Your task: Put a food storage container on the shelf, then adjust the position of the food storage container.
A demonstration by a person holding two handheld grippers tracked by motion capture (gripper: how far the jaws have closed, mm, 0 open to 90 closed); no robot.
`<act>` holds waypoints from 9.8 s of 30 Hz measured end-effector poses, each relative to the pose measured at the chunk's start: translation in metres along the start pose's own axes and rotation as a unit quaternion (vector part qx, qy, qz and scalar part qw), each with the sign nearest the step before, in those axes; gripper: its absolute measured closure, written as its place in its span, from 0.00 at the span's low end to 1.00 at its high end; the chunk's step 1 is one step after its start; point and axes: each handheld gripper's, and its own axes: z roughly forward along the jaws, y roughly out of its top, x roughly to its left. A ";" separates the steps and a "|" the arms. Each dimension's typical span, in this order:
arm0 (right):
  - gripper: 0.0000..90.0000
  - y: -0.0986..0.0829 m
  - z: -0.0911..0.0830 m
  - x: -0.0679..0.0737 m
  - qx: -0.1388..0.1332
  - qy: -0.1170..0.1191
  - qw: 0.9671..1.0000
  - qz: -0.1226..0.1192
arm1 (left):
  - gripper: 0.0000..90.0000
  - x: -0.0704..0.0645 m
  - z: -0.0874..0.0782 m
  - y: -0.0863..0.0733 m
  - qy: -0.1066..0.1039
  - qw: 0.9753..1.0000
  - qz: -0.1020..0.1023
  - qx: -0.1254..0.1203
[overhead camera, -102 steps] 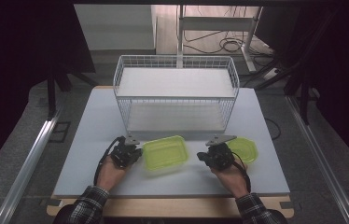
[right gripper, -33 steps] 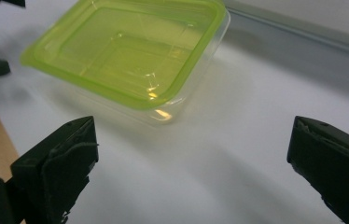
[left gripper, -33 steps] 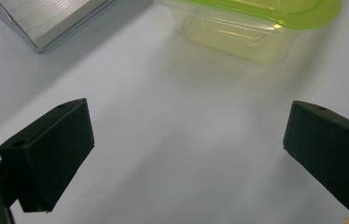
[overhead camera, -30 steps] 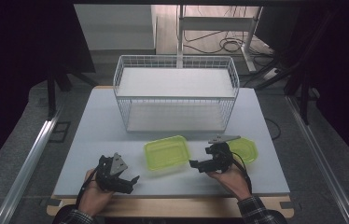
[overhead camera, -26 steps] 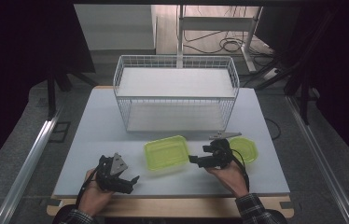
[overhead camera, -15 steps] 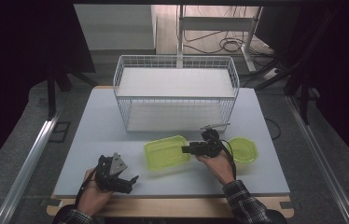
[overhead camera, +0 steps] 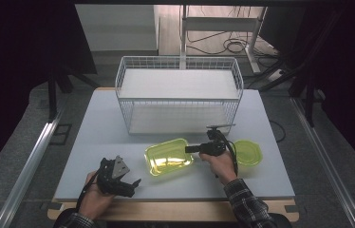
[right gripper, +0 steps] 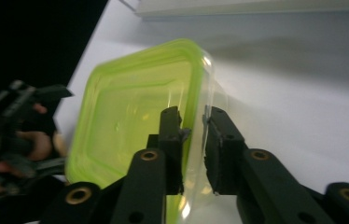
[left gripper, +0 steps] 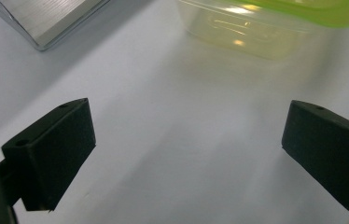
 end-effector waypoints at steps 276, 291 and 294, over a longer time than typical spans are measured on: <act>0.99 -0.042 -0.158 -0.002 -0.092 -0.328 0.922 -0.183 | 0.03 0.009 -0.002 -0.001 -0.036 0.999 -0.023 -0.034; 0.99 -0.051 -0.184 -0.042 -0.094 -0.389 0.906 -0.140 | 0.03 0.008 -0.001 -0.002 -0.034 0.999 -0.021 -0.029; 0.99 -0.054 -0.183 -0.047 -0.085 -0.395 0.904 -0.141 | 0.03 0.008 -0.001 -0.002 -0.033 0.999 -0.019 -0.027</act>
